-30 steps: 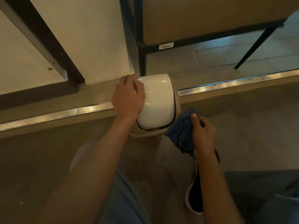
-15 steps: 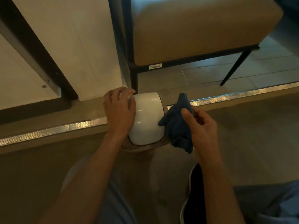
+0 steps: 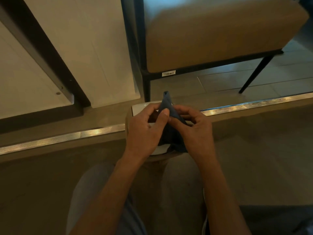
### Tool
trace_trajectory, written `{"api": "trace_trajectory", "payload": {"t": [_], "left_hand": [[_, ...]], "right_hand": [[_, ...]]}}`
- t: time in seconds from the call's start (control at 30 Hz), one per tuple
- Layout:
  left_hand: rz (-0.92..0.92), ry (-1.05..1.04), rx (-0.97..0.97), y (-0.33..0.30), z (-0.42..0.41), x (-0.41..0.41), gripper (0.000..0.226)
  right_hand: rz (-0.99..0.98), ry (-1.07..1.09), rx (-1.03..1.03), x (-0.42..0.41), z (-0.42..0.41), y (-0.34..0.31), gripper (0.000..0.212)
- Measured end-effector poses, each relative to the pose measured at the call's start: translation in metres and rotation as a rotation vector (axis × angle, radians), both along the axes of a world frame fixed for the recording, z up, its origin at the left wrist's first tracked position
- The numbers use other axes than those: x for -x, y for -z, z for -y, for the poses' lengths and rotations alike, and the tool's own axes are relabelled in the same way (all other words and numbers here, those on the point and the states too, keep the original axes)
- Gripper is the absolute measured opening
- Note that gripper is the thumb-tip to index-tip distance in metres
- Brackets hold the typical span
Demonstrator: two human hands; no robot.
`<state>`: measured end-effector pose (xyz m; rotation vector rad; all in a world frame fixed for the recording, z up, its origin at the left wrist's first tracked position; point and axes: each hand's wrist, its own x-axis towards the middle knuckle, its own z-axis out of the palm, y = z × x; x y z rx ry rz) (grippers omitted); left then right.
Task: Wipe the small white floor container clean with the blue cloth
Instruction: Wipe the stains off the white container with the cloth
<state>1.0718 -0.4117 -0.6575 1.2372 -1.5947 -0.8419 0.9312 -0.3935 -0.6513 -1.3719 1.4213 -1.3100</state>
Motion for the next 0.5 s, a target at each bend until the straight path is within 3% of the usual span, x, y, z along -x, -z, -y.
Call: {"api": "trace_trajectory", "payload": {"t": [0.3,0.43,0.5], "left_hand": [[-0.198,-0.113,-0.032,-0.02,-0.011,-0.029,0.013],[-0.209,-0.27,0.03,-0.031,-0.008,-0.052,0.012],[-0.239,-0.385,0.04,-0.034,-0.006,-0.066,0.012]], "right_hand": [[0.099,-0.273,-0.093,-0.018,0.017,-0.013,0.045],[-0.013,-0.278,-0.143,-0.026,0.038,-0.015,0.032],[-0.16,-0.274,-0.135,-0.031,0.052,-0.007,0.029]]}}
